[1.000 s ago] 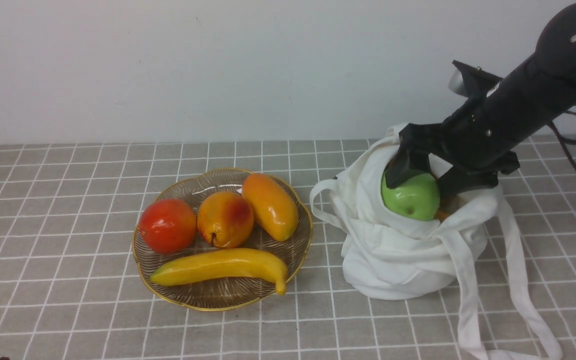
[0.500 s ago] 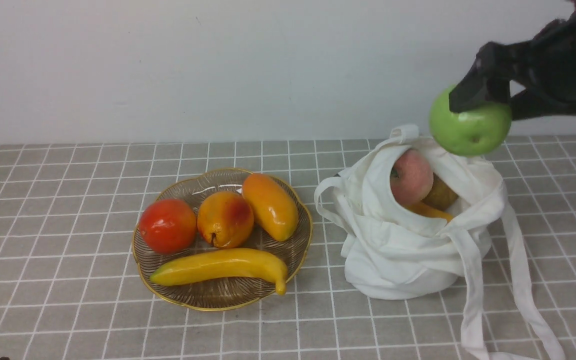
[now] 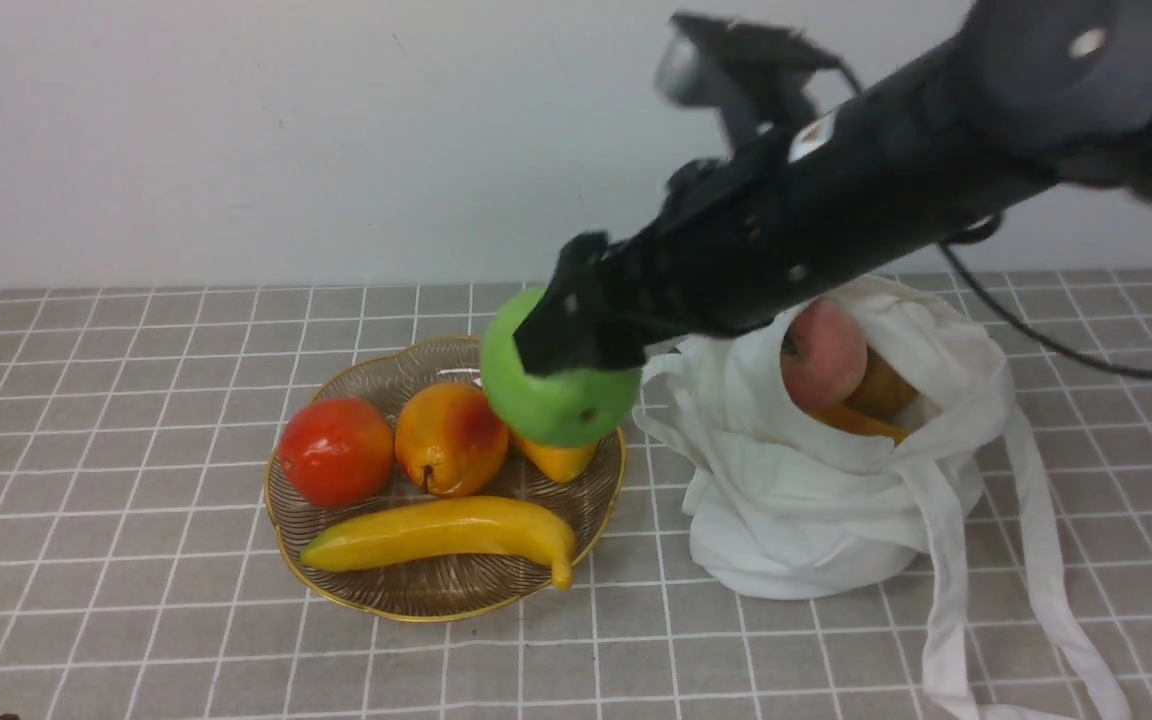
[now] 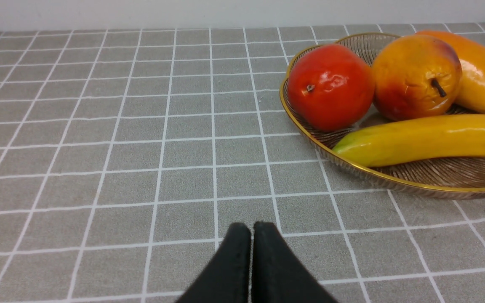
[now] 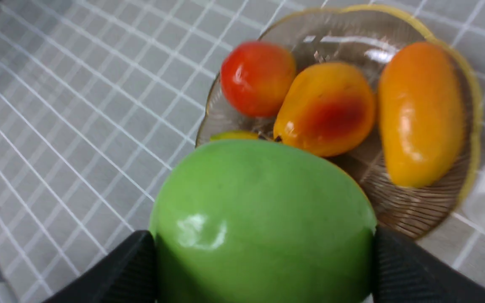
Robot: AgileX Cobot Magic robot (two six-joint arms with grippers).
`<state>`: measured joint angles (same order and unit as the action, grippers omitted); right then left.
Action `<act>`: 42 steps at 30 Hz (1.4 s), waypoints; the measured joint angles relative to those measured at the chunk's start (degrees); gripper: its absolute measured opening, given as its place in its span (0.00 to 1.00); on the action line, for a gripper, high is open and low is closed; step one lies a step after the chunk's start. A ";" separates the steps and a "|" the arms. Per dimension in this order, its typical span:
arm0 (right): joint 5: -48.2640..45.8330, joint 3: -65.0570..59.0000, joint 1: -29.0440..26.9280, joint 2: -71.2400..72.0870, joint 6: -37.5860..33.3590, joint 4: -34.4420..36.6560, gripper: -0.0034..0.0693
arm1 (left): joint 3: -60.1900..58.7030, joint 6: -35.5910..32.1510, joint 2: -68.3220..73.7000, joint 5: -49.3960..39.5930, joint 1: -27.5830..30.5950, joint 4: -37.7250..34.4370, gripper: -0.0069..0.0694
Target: Take the fruit out of the bag on the grey coffee tablecloth and place them on the plate.
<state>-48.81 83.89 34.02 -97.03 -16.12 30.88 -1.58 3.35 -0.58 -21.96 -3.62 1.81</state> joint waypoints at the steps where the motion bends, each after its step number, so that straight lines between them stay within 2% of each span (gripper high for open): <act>1: 1.25 0.00 1.30 -1.48 -0.01 -0.70 0.86 | 0.00 0.00 0.00 0.00 0.00 0.00 0.08; 8: 8.66 0.00 6.58 -12.90 -1.18 -2.62 0.86 | 0.00 0.00 0.00 0.00 0.00 0.00 0.08; 19: 14.52 0.00 8.00 -17.95 -2.32 -5.14 0.87 | 0.00 0.00 0.00 0.00 0.00 0.00 0.08; 21: 14.51 0.00 8.00 -17.95 -2.32 -5.14 0.90 | 0.00 0.00 0.00 0.00 0.00 0.00 0.08; 23: 14.65 0.00 8.00 -17.95 -2.32 -5.14 0.97 | 0.00 0.00 0.00 0.00 0.00 0.00 0.08; 25: 14.65 0.00 8.00 -17.95 -2.32 -5.14 0.99 | 0.00 0.00 0.00 0.00 0.00 0.00 0.08; 31: 14.48 0.00 8.00 -17.95 -2.32 -5.27 1.00 | 0.00 0.00 0.00 0.00 0.00 0.00 0.08; 35: 12.08 0.00 8.00 -15.60 -1.91 -9.93 0.99 | 0.00 0.00 0.00 0.00 0.00 0.00 0.08; 37: 10.36 0.00 8.00 -12.09 0.69 -14.00 0.97 | 0.00 0.00 0.00 0.00 0.00 0.00 0.08; 38: 8.35 0.00 8.00 -8.19 4.44 -19.06 0.91 | 0.00 0.00 0.00 0.00 0.00 0.00 0.08; 42: 3.86 0.00 8.00 3.49 14.63 -31.32 0.68 | 0.00 0.00 0.00 0.00 0.00 0.00 0.08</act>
<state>-44.96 83.89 42.03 -93.54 -1.49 -0.44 -1.58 3.35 -0.58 -21.96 -3.62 1.81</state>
